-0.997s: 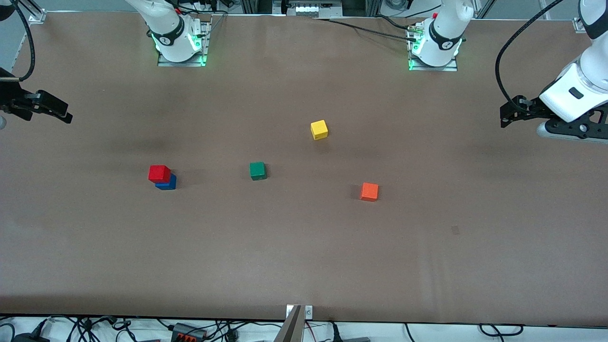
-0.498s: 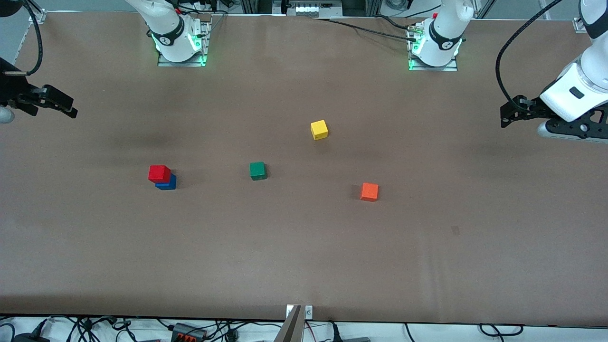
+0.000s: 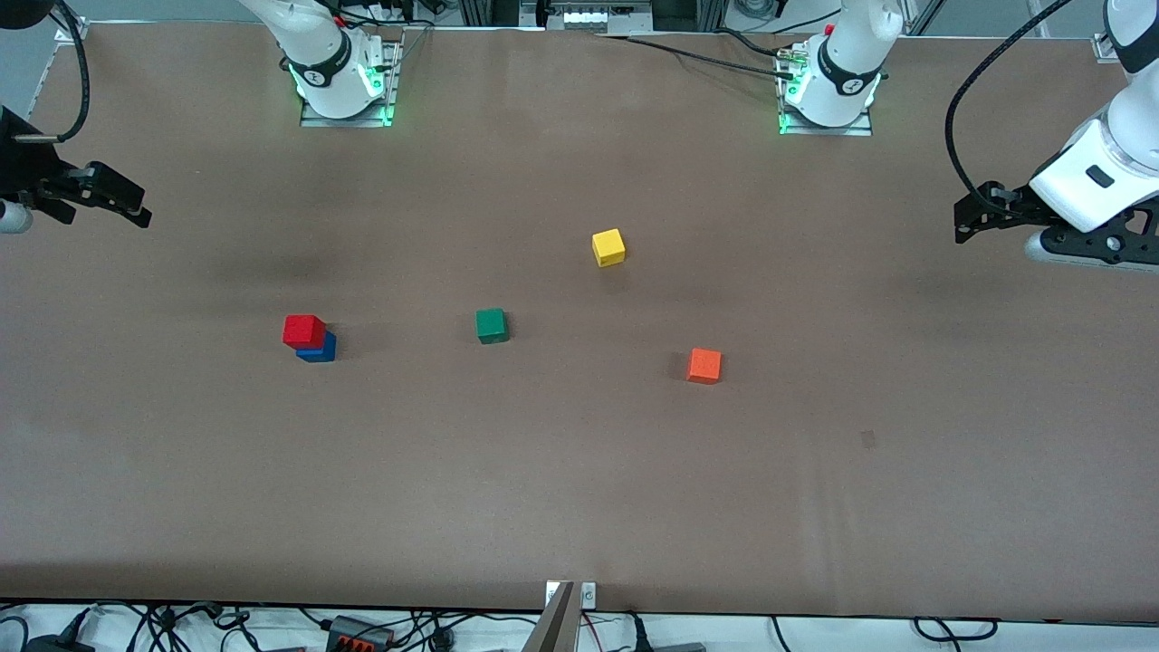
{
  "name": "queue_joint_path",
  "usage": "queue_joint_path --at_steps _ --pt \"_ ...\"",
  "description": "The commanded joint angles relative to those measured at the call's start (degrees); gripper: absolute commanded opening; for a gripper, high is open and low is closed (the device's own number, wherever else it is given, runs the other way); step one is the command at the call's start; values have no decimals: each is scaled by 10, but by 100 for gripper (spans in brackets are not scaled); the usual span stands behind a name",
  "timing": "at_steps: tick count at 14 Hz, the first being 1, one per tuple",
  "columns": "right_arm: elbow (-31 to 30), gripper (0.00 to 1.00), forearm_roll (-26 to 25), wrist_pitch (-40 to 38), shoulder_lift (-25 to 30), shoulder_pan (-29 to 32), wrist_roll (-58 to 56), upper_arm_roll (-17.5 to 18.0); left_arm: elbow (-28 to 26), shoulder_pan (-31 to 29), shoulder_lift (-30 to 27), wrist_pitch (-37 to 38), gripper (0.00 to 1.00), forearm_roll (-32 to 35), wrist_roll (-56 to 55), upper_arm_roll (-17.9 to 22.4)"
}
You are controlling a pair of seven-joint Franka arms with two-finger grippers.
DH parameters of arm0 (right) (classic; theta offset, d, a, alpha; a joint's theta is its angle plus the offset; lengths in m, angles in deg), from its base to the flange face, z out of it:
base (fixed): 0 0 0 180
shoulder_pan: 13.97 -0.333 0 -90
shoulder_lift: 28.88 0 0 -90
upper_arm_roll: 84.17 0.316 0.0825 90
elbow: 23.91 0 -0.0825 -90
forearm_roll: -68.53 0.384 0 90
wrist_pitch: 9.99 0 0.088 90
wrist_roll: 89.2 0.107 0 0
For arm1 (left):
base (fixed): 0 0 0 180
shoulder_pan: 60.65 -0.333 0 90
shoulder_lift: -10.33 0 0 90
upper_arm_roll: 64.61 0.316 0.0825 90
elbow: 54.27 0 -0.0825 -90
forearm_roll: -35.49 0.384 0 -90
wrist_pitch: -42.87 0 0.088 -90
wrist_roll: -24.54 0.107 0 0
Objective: Pass red block to right arm, stack on blue
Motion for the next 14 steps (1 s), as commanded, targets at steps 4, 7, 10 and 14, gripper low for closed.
queue_joint_path --at_steps 4,7,10,14 --pt "-8 100 -5 1 8 -7 -1 1 10 -2 -2 11 100 -16 15 2" --pt "-8 100 -4 -1 8 -11 -5 0 10 -2 -2 11 100 -16 15 2" --pt "-8 100 -7 3 8 -11 -12 0 10 -2 -2 11 100 -16 15 2" --pt "-8 100 -4 1 7 -10 -12 -1 10 -2 -2 11 100 -16 15 2"
